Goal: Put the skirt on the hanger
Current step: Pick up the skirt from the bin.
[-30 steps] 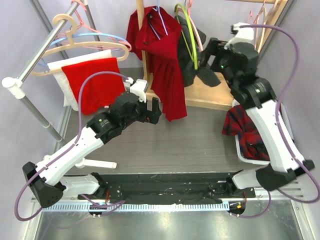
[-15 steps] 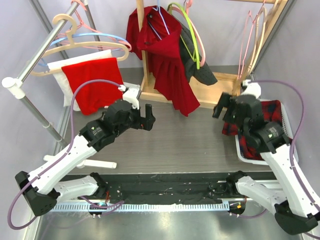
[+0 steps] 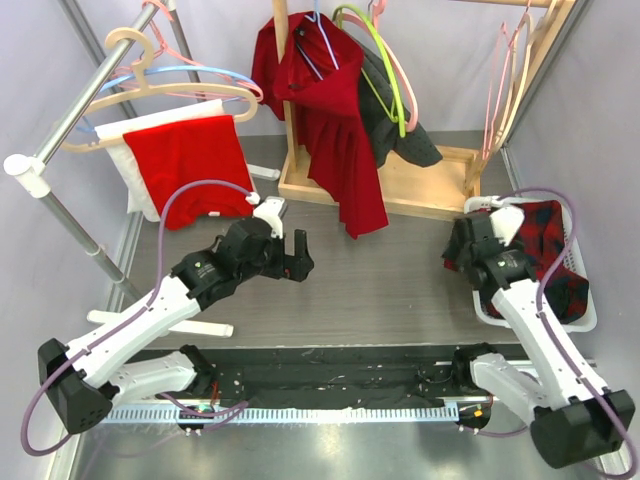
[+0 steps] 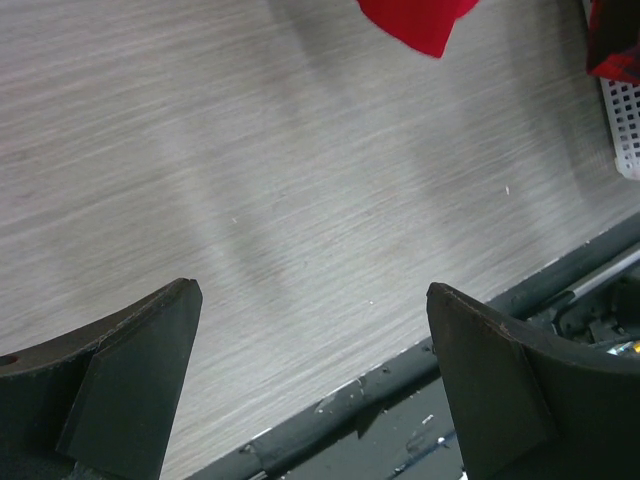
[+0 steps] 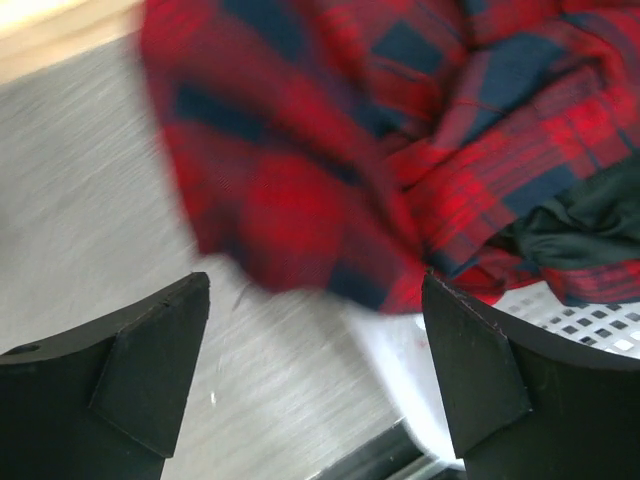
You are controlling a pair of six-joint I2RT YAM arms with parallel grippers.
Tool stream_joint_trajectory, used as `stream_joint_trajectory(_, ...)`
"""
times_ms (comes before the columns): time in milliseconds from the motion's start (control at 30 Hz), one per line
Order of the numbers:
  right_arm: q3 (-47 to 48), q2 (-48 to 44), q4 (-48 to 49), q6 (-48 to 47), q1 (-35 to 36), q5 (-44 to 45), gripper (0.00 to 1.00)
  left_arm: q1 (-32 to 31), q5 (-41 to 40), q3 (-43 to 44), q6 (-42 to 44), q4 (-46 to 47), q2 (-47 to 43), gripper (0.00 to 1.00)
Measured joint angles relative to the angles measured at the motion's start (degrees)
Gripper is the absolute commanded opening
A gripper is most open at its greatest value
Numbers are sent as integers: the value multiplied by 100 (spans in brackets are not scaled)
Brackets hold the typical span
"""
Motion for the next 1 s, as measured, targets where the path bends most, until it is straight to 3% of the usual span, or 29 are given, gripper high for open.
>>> stream_joint_trajectory(267,83,446,769,-304,-2531,-1180,91,0,120,-11,-59,50,70,100)
stream_joint_trajectory(633,-608,479,1443,330,-4627,-1829,95,0,321,17,-33,35,98,100)
stream_joint_trajectory(767,-984,439,1462,599,-4843,-2011,95,0,444,50,-31,13,181,100)
stream_joint_trajectory(867,-1001,680,1617,651,-4843,-2116,85,0,525,50,-39,17,184,100)
stream_joint_trajectory(967,-1040,1027,1902,662,-4868,-2267,56,0,566,50,-59,26,179,100)
stream_joint_trajectory(1000,-1071,1130,1993,684,-4874,-2310,36,0,570,50,-63,28,173,100)
